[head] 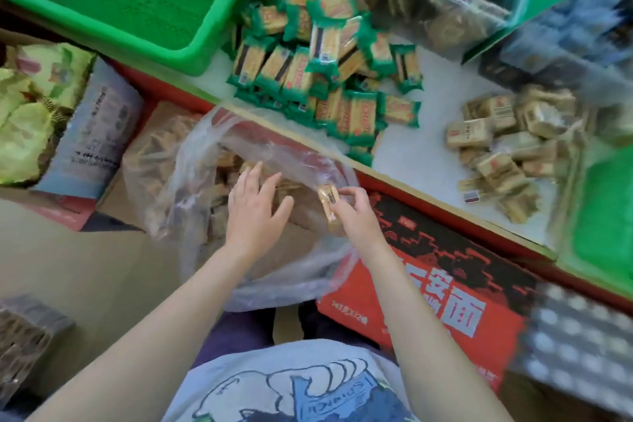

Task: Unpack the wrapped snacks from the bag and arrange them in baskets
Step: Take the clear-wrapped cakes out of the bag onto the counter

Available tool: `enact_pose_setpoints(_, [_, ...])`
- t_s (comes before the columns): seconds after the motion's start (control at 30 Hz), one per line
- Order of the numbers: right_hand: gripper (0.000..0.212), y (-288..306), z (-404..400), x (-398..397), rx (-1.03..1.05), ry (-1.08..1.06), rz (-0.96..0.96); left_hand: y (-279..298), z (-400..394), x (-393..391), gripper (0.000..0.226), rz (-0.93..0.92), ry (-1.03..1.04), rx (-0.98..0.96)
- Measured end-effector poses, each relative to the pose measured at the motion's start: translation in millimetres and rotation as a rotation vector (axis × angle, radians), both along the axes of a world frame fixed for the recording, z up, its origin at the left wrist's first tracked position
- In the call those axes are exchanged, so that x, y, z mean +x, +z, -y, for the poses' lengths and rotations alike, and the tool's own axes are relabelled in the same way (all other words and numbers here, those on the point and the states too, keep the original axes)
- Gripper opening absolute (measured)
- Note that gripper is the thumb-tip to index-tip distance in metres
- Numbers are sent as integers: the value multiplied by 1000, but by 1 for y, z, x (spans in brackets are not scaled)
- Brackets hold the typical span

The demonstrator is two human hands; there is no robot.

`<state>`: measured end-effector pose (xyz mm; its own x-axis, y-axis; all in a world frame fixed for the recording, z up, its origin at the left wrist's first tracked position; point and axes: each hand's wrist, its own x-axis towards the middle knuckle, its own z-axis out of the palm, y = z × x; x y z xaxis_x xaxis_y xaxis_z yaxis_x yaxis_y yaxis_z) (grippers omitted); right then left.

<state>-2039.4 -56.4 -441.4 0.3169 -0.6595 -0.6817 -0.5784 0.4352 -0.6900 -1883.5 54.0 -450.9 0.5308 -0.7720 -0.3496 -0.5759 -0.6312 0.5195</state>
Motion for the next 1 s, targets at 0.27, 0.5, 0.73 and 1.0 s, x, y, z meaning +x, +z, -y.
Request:
enact_pose_setpoints(0.27, [32, 42, 120, -176, -641, -240, -326, 0, 123, -142, 58, 0, -466, 2])
enact_pose_setpoints(0.5, [34, -2, 174, -239, -753, -395, -475, -13, 157, -186, 65, 54, -471, 182])
enact_pose_setpoints(0.73, [51, -20, 174, -241, -702, -250, -478, -17, 156, -188, 67, 53, -486, 228])
enact_pose_setpoints(1.0, [69, 12, 161, -226, -644, -42, -592, -8, 159, -170, 64, -92, -488, 133])
